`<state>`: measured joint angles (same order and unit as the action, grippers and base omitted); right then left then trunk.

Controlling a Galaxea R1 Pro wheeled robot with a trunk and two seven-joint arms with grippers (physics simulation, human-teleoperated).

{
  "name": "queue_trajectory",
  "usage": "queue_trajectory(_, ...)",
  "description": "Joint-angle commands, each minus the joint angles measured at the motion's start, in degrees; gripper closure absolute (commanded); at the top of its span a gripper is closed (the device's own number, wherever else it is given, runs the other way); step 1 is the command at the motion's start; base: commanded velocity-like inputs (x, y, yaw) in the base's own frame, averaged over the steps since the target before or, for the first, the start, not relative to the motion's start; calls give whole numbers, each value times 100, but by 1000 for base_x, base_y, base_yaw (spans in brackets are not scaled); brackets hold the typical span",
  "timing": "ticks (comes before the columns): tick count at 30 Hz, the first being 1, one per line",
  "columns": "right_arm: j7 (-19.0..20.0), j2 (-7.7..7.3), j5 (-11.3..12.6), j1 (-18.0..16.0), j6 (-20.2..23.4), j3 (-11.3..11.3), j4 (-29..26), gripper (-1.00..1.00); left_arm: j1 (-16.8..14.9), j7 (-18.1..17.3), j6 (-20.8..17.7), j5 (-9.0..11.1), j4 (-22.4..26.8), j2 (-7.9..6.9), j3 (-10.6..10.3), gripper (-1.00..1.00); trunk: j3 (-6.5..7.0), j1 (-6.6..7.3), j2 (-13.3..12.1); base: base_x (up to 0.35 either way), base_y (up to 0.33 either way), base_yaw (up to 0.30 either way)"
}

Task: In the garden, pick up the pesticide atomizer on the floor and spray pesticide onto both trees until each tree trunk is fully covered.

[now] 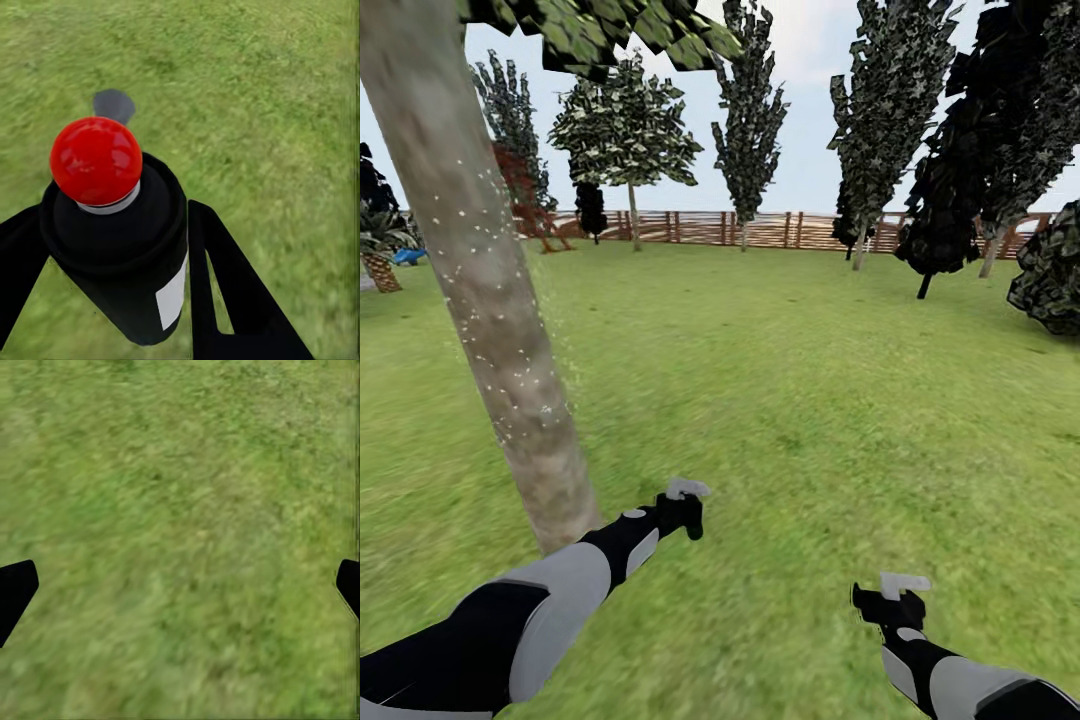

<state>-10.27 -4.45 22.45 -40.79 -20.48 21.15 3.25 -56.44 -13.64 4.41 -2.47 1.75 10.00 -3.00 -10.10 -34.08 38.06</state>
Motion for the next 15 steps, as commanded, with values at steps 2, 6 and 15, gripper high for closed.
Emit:
queue_trajectory(2,-1,9,40,-7,-27,47,18,-100,-7,2,33,-25,-8,0,-25,100,2,-4,8,219,-201,-241)
queue_trajectory(6,-1,11,40,-8,-27,47,18,-100,-9,6,38,-25,-8,0,-25,100,7,-4,8,280,-113,-46)
queue_trajectory(15,-2,21,40,-8,-27,47,18,-100,-7,10,35,-25,-6,0,-25,100,7,-4,8,339,-54,-3)
